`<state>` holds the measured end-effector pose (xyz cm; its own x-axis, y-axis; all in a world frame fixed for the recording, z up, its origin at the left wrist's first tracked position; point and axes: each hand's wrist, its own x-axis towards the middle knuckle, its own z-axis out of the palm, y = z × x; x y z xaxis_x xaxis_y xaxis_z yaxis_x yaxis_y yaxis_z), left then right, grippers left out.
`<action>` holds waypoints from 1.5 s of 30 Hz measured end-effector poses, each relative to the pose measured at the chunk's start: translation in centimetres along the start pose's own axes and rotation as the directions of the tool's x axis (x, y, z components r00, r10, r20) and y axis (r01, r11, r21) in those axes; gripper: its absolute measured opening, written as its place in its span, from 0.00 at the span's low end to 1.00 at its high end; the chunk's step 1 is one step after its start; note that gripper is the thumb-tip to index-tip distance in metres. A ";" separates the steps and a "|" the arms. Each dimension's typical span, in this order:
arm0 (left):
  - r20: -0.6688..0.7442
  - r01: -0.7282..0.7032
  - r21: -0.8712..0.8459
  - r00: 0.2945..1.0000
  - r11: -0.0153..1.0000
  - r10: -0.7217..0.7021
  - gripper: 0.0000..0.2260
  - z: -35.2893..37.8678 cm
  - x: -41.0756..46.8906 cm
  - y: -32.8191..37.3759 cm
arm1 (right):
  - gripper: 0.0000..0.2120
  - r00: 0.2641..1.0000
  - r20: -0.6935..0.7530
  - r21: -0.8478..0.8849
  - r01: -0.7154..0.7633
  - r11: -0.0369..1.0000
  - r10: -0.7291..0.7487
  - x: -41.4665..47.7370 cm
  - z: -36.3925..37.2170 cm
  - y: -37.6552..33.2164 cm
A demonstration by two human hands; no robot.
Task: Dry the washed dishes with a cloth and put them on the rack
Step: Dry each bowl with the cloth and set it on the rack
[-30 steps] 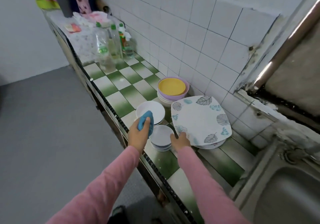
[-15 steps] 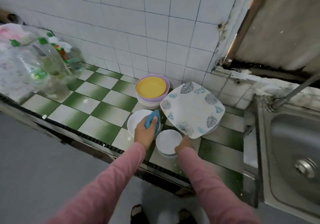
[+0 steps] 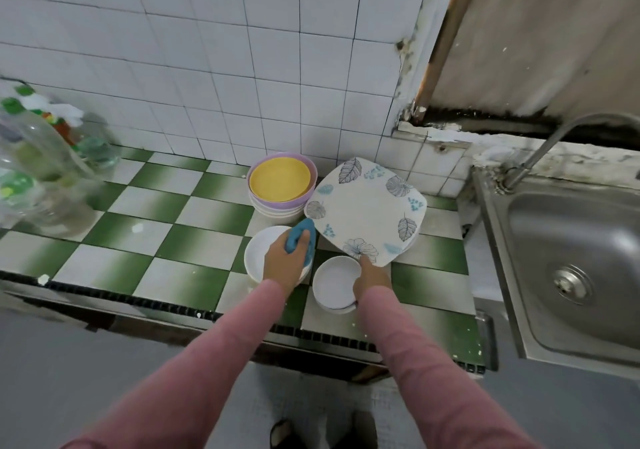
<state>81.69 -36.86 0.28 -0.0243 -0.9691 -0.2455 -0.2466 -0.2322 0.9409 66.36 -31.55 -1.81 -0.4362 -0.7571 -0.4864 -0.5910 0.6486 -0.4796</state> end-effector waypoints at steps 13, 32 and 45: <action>0.038 -0.013 0.045 0.999 0.999 0.011 0.16 1.1 0.0 0.3 | 0.18 0.982 -0.181 0.079 0.071 0.994 -0.056 0.2 -2.1 0.3; -0.012 0.029 0.078 1.000 0.997 -0.028 0.15 0.5 0.4 0.0 | 0.21 0.939 -0.341 0.149 0.098 0.984 -0.042 0.7 -1.4 1.1; 0.025 0.067 0.069 0.997 0.995 -0.069 0.17 -0.2 0.4 0.8 | 0.24 0.898 -0.439 0.269 0.146 0.952 -0.013 0.1 -0.8 1.1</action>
<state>81.64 -37.48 1.01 -0.0311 -0.9485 -0.3152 -0.3136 -0.2901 0.9042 65.18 -30.99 -1.80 -0.6820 -0.7231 -0.1097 -0.4434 0.5281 -0.7242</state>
